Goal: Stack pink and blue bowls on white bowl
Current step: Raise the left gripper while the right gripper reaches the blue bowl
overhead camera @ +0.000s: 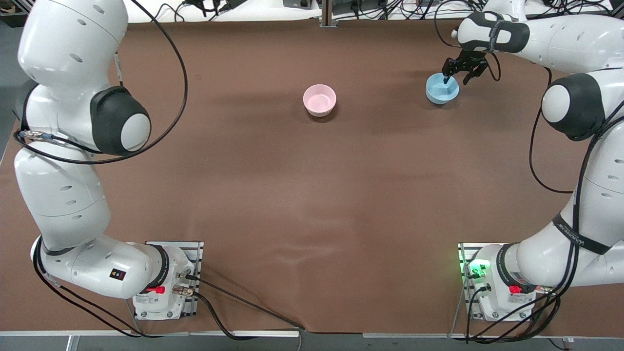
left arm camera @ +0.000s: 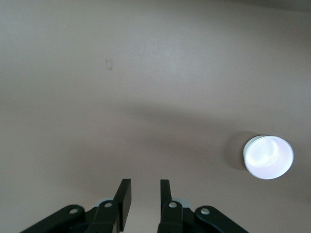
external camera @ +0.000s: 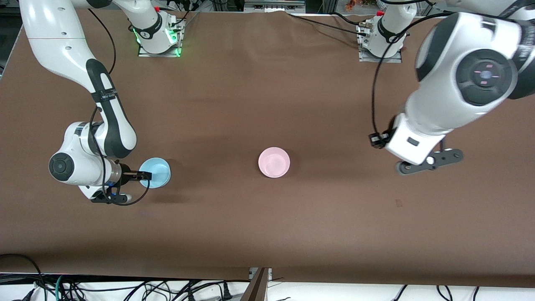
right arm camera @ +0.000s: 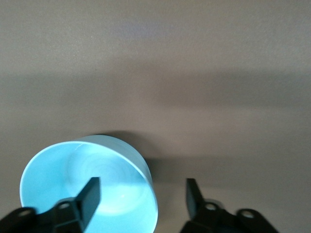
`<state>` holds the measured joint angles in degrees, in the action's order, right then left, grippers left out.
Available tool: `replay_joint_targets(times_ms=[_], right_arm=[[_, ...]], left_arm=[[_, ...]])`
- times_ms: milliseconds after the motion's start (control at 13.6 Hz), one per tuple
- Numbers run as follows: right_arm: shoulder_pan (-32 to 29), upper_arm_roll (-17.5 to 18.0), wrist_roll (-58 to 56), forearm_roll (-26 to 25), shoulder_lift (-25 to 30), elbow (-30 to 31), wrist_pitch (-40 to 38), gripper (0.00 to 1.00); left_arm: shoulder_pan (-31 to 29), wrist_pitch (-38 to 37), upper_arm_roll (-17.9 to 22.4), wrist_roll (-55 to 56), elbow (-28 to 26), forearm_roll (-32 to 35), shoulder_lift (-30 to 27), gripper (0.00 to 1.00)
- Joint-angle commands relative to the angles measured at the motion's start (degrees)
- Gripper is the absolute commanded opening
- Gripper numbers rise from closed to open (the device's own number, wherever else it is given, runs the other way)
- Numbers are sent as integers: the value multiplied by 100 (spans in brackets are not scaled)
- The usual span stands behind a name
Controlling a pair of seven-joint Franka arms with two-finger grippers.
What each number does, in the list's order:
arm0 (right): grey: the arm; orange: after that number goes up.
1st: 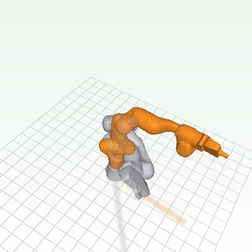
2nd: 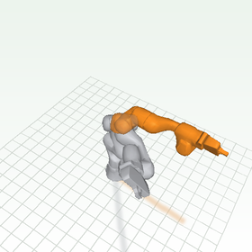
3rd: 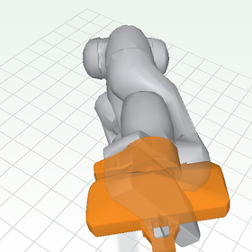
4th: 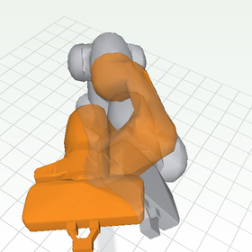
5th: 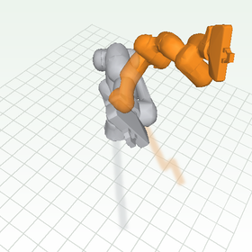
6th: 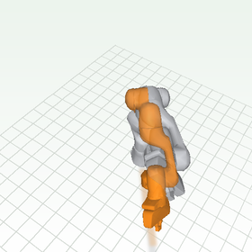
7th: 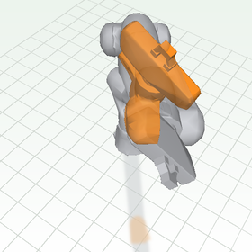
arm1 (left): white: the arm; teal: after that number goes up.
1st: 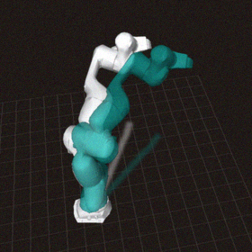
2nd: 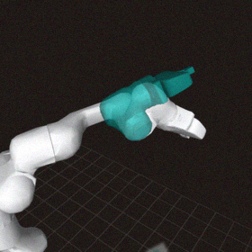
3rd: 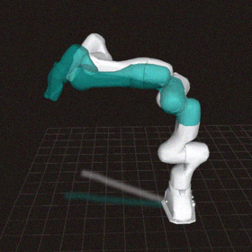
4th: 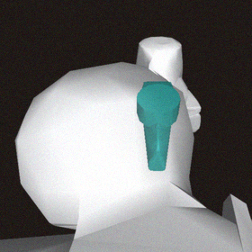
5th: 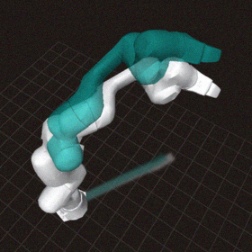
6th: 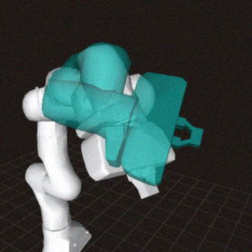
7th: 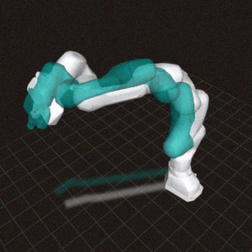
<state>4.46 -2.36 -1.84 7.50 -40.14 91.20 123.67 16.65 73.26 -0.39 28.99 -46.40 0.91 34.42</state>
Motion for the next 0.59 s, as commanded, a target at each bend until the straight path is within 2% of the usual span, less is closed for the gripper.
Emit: replay_joint_targets(times_ms=[0,221,441,515], right_arm=[[-24,7,43,103,59,135,-18,62],[-24,7,34,103,68,144,-27,36],[-16,7,25,112,94,118,-36,5],[28,16,34,112,129,83,-88,0]], left_arm=[[-320,-127,-14,-727,-80,-144,-190,32],[-645,-136,4,-1473,-124,-135,-278,32],[-1110,-136,4,-2264,-141,-144,-304,33],[-1242,-127,4,-2484,-141,-152,-322,33]])
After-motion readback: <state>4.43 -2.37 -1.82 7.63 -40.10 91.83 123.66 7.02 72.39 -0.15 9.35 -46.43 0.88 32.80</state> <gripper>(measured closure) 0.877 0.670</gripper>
